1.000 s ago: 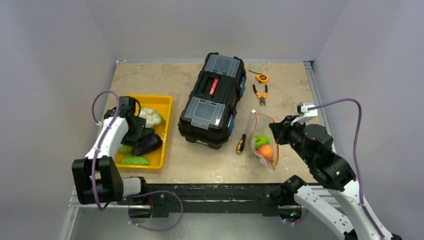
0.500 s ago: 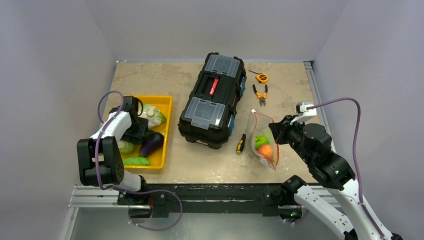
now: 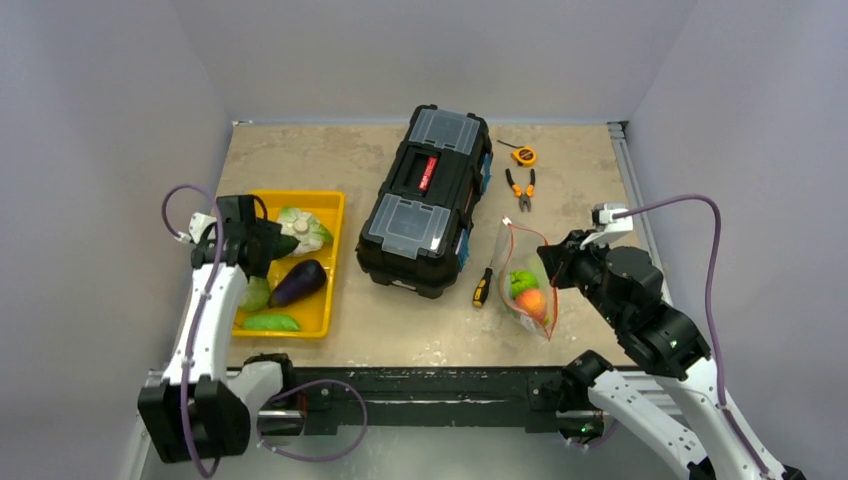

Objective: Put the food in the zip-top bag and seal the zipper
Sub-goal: Pick up the fake fruit from the bin, then place the fake fruit in the zipper food storage bag.

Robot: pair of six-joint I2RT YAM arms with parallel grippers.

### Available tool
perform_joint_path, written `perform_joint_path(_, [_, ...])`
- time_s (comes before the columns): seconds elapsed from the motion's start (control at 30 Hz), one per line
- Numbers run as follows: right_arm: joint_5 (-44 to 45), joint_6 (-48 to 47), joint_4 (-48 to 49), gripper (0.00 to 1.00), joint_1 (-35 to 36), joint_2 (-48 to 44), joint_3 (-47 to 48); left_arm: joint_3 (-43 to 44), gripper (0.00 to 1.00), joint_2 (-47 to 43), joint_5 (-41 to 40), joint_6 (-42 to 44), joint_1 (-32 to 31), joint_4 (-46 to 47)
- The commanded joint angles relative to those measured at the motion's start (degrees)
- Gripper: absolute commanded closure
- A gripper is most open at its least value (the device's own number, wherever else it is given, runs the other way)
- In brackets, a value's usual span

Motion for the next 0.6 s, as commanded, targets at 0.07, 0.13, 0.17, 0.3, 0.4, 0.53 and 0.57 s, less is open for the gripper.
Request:
perform_joint_path(0.07, [0.5, -0.7, 2.9, 1.00, 0.2, 0.6, 0.1, -4.5, 0.46, -14.8, 14.4, 18.8, 0.4, 14.9])
perform_joint_path(0.13, [0.4, -0.8, 2.9, 1.00, 0.3, 0.7, 0.2, -8.5, 0.47, -19.1, 27.3, 22.7, 0.3, 24.8])
perform_joint_path(0.17, [0.3, -0.7, 3.0, 1.00, 0.3, 0.7, 0.1, -11.4, 0.48, -20.9, 35.5, 22.9, 0.4, 32.9])
perform_joint_path(0.3, [0.1, -0.7, 2.8, 1.00, 0.3, 0.4, 0.2, -21.6, 0.60, -18.4, 64.1, 11.5, -2.1, 80.1])
perform_joint_path(0.4, [0.0, -0.8, 2.9, 1.00, 0.3, 0.7, 0.1, -21.1, 0.67, -12.6, 72.3, 4.9, -9.6, 103.4])
perform_joint_path(0.53, [-0.1, -0.8, 2.8, 1.00, 0.2, 1.4, 0.3, -19.2, 0.70, -8.6, 71.3, 3.6, -22.4, 110.6])
perform_joint_path(0.57, [-0.1, -0.8, 2.8, 1.00, 0.2, 1.4, 0.3, -19.0, 0.70, -8.1, 69.6, 4.7, -25.8, 110.3])
